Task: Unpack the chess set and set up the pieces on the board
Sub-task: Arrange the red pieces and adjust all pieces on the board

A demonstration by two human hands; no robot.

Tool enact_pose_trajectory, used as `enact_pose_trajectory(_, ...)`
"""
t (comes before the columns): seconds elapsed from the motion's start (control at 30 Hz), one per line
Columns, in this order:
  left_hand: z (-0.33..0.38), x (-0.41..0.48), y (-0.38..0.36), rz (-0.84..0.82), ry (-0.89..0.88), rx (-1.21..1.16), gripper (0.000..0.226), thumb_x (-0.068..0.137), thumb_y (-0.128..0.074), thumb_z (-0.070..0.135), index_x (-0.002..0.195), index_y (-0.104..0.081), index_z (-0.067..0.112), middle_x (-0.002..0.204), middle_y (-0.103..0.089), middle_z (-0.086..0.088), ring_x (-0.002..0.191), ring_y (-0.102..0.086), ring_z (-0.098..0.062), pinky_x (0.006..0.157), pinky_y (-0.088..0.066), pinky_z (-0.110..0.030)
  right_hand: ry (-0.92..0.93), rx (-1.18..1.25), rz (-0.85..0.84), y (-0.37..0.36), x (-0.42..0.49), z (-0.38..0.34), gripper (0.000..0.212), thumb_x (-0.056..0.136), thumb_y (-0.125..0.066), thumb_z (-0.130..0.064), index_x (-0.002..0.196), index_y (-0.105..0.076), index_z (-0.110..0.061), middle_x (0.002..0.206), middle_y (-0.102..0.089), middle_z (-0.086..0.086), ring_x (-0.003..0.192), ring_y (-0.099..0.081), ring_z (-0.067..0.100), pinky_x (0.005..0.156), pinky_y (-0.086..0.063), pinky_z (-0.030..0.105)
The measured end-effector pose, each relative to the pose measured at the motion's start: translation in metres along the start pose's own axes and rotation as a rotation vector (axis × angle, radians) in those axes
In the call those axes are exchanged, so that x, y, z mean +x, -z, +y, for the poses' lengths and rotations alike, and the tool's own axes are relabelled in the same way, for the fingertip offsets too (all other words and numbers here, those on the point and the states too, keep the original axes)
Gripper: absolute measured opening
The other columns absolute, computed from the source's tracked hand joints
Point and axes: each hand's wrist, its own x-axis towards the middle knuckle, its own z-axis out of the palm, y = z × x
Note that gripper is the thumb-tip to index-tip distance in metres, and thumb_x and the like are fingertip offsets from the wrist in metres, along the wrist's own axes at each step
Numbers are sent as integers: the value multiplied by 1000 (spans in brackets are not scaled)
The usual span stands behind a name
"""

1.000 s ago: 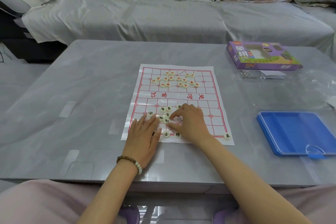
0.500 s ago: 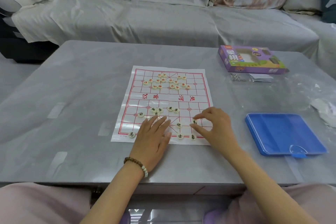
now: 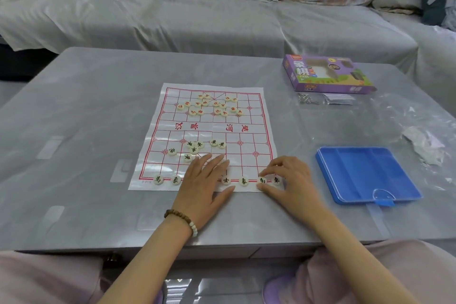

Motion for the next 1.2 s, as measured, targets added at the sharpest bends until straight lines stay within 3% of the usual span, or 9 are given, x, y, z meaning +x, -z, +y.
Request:
enact_pose_trajectory(0.1, -9, -2, -1, -3, 25, 10, 70, 84, -20, 65, 140, -34, 27, 148, -32, 7, 139, -19, -16, 113, -1, -28, -6, 19, 7, 2, -3, 2, 31, 78, -68, -48, 104, -69, -32, 108, -57, -13, 106, -47, 7, 94, -26, 22)
enact_pose_trajectory(0.2, -15, -4, -2, -6, 46, 33, 73, 82, -18, 68, 141, -33, 27, 148, -31, 7, 140, -16, -16, 113, 0, -30, -23, 31, -16, 4, -6, 5, 31, 80, -66, -47, 108, -67, -34, 112, -55, -14, 108, -44, 5, 95, -26, 21)
enact_pose_trajectory(0.3, -15, -3, -2, -14, 56, 52, 82, 80, -7, 74, 141, -33, 26, 148, -32, 5, 140, -18, -17, 113, -2, -31, -26, 34, -14, 1, -6, 6, 27, 81, -65, -45, 104, -68, -34, 110, -57, -13, 107, -47, 6, 93, -26, 21)
enact_pose_trajectory(0.4, -13, -4, -1, -43, 75, 69, 97, 69, 12, 79, 144, -23, 29, 152, -22, 9, 142, -9, -14, 110, 8, -25, -52, 40, -8, -2, -4, 5, 24, 80, -65, -47, 100, -68, -33, 109, -57, -14, 106, -47, 6, 92, -25, 20)
enact_pose_trajectory(0.5, -13, -4, 1, -47, 96, 62, 104, 63, 18, 81, 145, -20, 30, 152, -19, 10, 142, -5, -12, 108, 12, -24, -58, 37, -12, -2, -3, 3, 25, 79, -66, -48, 99, -68, -33, 110, -57, -14, 108, -46, 6, 94, -25, 21)
enact_pose_trajectory(0.73, -12, -4, 1, -44, 103, 38, 94, 70, 3, 80, 144, -22, 30, 152, -21, 11, 142, -6, -12, 110, 8, -23, -94, 114, 52, -5, 15, -17, 28, 78, -66, -50, 102, -65, -35, 111, -57, -16, 107, -45, 2, 93, -24, 19)
enact_pose_trajectory(0.83, -11, -5, 2, -41, 109, 36, 85, 73, -4, 72, 144, -22, 31, 152, -19, 12, 141, -5, -11, 111, 7, -24, -88, 107, -19, -14, 34, -38, 33, 80, -66, -48, 109, -63, -32, 110, -59, -14, 105, -50, 5, 90, -26, 18)
enact_pose_trajectory(1.03, -12, -6, 0, -39, 110, 10, 83, 73, -5, 70, 144, -22, 31, 152, -18, 12, 141, -3, -10, 111, 8, -24, -68, 39, -141, -26, 58, -59, 29, 80, -68, -42, 104, -66, -27, 109, -62, -6, 102, -53, 13, 97, -39, 34)
enact_pose_trajectory(1.2, -12, -5, 1, -19, 91, 2, 80, 76, -9, 69, 143, -26, 29, 151, -23, 10, 141, -7, -13, 110, 8, -24, -31, -12, -127, -23, 62, -51, 23, 82, -67, -40, 102, -67, -28, 105, -63, -8, 101, -55, 12, 93, -35, 29)
